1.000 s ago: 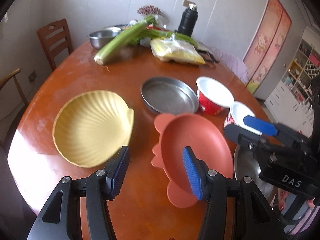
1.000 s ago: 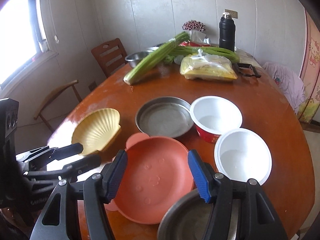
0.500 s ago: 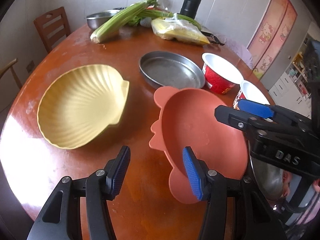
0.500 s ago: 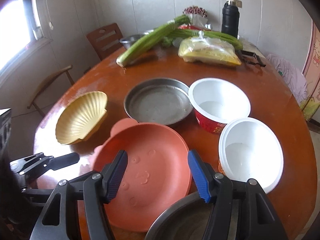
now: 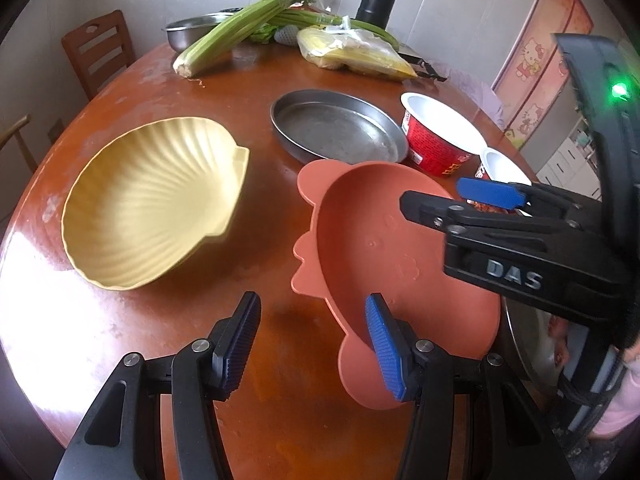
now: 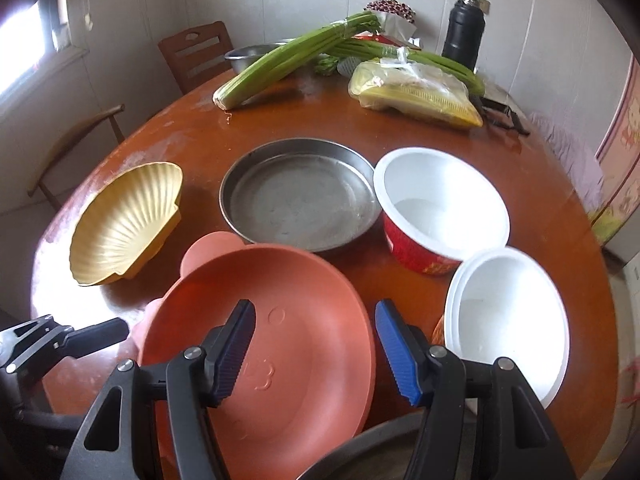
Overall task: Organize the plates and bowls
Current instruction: 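Grasp the rim of the terracotta bear-eared plate with the left gripper, then lift the terracotta plate and carry it over the yellow shell plate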
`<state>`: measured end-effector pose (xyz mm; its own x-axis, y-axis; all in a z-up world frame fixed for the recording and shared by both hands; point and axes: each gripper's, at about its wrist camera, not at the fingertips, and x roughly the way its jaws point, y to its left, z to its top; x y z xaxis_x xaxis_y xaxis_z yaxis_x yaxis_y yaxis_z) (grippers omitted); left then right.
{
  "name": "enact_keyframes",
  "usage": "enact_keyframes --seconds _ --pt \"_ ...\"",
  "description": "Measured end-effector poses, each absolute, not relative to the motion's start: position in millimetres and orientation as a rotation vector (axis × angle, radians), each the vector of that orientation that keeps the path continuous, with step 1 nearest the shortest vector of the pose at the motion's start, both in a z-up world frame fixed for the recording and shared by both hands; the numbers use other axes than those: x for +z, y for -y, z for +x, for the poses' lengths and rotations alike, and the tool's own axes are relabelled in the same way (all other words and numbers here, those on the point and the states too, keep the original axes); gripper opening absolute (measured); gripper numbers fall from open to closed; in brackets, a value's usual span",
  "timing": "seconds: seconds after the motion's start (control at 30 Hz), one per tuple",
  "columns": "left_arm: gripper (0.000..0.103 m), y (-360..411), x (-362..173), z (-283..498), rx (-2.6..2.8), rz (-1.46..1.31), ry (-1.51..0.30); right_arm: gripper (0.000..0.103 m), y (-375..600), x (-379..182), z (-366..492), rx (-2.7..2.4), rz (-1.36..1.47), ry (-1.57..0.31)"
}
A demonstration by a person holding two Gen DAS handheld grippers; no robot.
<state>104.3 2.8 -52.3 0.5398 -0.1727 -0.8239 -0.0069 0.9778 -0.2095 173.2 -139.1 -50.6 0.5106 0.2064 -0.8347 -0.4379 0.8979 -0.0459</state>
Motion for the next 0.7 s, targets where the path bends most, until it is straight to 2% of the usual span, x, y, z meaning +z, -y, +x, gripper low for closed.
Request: enact_keyframes --seconds 0.43,0.53,0.6,0.7 --pt "0.055 14 -60 107 -0.083 -0.156 -0.999 0.055 140 -63 181 0.393 -0.247 -1.030" --pt "0.050 16 -60 107 -0.084 -0.127 -0.997 0.055 142 -61 177 0.438 -0.198 -1.042" --pt "0.043 12 -60 107 -0.089 -0.130 -0.998 0.055 142 -60 173 0.462 -0.177 -1.049" --pt "0.040 4 -60 106 -0.080 -0.150 -0.999 0.055 140 -60 166 0.489 -0.164 -1.052"
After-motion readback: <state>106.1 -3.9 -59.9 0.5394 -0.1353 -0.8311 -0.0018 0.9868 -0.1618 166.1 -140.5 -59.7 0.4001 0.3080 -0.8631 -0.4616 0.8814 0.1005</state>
